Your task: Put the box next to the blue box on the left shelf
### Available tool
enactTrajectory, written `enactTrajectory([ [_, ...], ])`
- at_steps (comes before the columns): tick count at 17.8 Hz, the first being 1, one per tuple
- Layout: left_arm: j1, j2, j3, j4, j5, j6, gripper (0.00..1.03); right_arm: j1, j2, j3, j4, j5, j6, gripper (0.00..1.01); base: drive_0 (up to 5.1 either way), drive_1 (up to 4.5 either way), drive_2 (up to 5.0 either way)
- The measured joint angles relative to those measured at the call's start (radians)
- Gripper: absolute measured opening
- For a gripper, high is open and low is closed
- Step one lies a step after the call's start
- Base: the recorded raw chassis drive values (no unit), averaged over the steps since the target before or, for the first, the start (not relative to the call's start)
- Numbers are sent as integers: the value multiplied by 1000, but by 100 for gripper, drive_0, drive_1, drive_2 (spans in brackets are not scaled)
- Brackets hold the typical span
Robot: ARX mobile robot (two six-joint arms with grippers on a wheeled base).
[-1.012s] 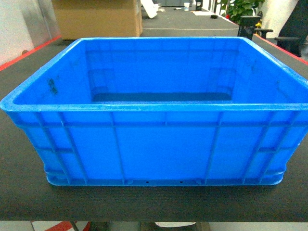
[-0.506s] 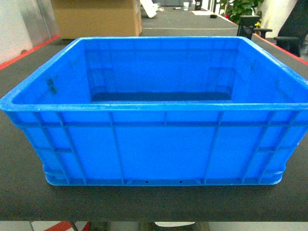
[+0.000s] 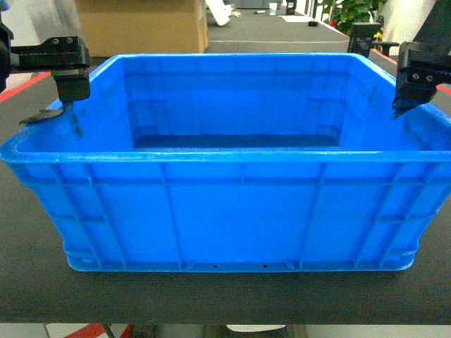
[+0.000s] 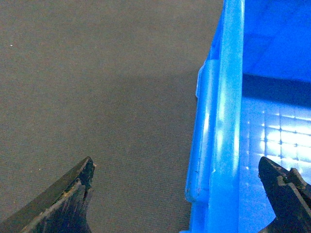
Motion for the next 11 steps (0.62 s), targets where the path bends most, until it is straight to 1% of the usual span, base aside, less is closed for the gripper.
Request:
enactTrajectory([
  [5,-19,50,33,-47,-4,-14,98,40,51,20,2,4,1,98,0,0,0],
  [8,-24,69,33,-49,4,-26,98,43,82,20,7,10,0,98,0,0,0],
  [9,-25,70,33,-50,3,-25,98,43,82,20,7,10,0,95,0,0,0],
  [10,-29,71,33,-51,-1,-24,90,42,82,20,5,10,0,86,0,0,0],
  [11,-33,74,33,-58,-6,-16,81,36,82,20,9,10,-1,75,0,0,0],
])
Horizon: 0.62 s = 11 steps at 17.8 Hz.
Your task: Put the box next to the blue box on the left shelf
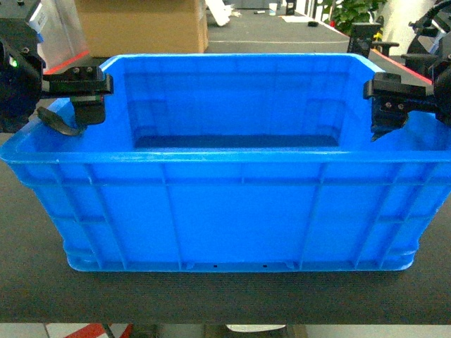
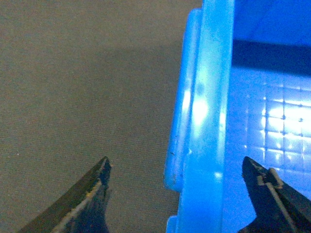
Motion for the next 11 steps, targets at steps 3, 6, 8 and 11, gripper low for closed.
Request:
enactTrajectory([
  [3,-8,5,1,-23,6,-1,52,1,0,-1,3,-1,-11,48,0,0,0],
  [6,-16,6,1,-21,-19,3,25,1,-3,-8,15,6,-16,23,0,0,0],
  [8,-16,6,0,2,-28,19,17,3,-15,-23,31,13,-15,22,0,0,0],
  [11,-21,-13,-37,51,-33,51,16,16,-45,-61,77,21,-14,22,0,0,0],
])
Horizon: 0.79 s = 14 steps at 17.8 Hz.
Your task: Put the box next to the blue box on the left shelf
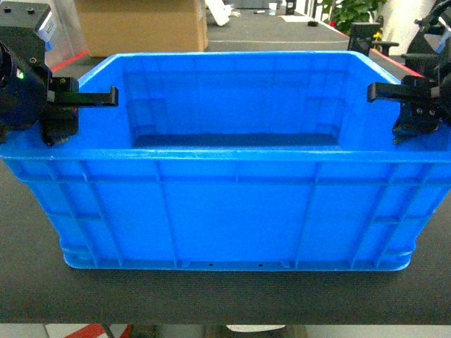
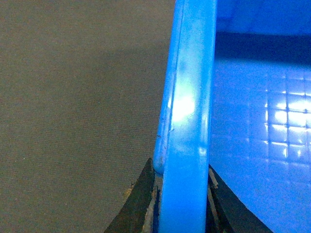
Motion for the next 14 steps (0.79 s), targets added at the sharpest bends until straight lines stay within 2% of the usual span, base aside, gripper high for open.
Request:
enactTrajectory([
  [3,-19,-97,-65,100,-31,37,16,14,-92,-66,84,21,8,22,0,0,0],
  [5,-43,-194,-117,217,-58,53,16,21,-200,-103,161,60,1,22,0,0,0],
  [8,-79,-329,-231,409,-108,73,15,39,-349,-173,261,126,-43,22,0,0,0],
  [9,-85,-360,-270,455,-117,77,15,45,-382,-195,275,134,-57,22,0,0,0],
  [11,-88,-397,-325,496,-127,80,15,59,-423,-235,290,150,-73,22,0,0,0],
  [14,-87,-433,-358,504,-126,91,15,71,-459,-278,299,167,-76,22,0,0,0],
])
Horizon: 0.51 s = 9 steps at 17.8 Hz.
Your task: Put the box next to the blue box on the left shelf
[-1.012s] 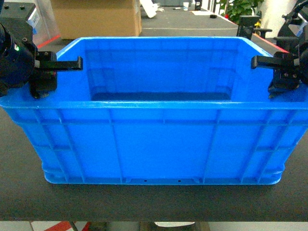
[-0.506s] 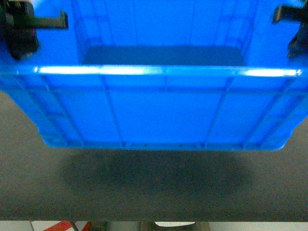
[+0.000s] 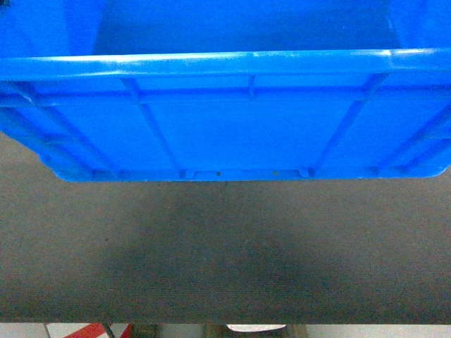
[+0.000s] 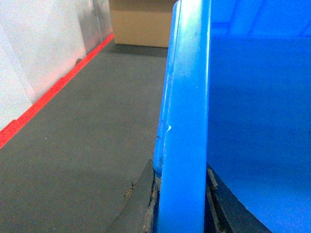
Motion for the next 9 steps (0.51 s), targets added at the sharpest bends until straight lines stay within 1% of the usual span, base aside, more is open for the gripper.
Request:
enactTrajectory([
  [1,0,-10,-5,17,2,7,15,3,-15,-16,32,11,-4,22,0,0,0],
  [3,0,-24,-6,33,3,7,15,6,-38,-22,48,19,-11,22,0,0,0],
  [8,0,-29,-6,28,3,8,15,6,-44,-22,43,19,-18,22,0,0,0],
  [9,0,-29,-6,29,3,8,15,6,-44,-22,44,19,-18,22,-128,-128,-128],
])
